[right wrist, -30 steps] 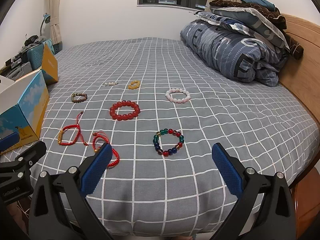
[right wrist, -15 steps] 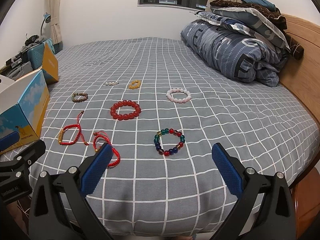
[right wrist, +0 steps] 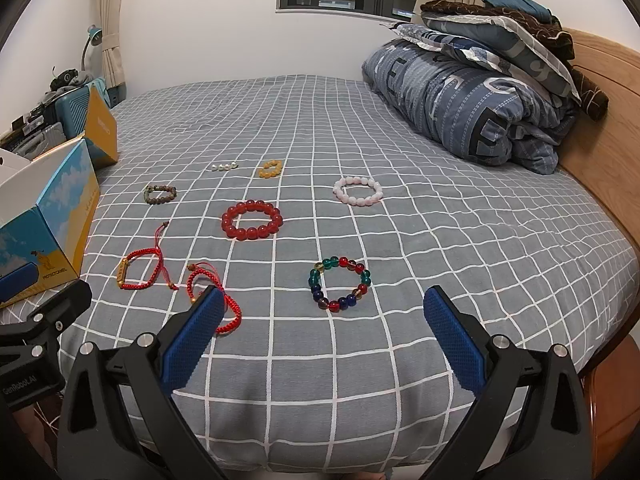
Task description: Organize jewelry
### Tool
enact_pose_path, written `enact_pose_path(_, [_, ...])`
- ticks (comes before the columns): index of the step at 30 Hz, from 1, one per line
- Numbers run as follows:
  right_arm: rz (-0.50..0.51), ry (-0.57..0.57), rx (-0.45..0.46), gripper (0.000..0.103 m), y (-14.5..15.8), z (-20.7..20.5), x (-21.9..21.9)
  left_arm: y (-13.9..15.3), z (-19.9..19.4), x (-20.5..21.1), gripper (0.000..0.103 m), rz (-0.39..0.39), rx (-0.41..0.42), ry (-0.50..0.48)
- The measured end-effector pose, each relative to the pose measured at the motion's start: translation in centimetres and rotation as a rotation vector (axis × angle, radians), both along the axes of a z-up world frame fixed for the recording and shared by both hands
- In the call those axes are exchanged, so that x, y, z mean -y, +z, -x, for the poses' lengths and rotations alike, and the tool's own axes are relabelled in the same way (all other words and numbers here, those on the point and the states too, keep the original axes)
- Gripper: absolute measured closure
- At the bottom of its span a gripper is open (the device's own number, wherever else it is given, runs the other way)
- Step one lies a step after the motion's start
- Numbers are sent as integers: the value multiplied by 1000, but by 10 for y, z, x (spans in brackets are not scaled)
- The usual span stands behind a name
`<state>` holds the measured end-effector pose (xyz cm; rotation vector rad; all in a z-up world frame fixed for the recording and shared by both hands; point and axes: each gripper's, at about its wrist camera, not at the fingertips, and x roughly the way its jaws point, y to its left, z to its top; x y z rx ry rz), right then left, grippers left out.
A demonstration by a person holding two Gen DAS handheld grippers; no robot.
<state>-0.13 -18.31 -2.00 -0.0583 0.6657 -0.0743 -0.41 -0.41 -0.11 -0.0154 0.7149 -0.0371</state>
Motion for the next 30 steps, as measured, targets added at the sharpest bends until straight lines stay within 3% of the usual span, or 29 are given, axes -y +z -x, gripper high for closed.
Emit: enact_pose_path(30, [2,-2,1,7,0,0,0,0,1,1,6,-9,-3,-4])
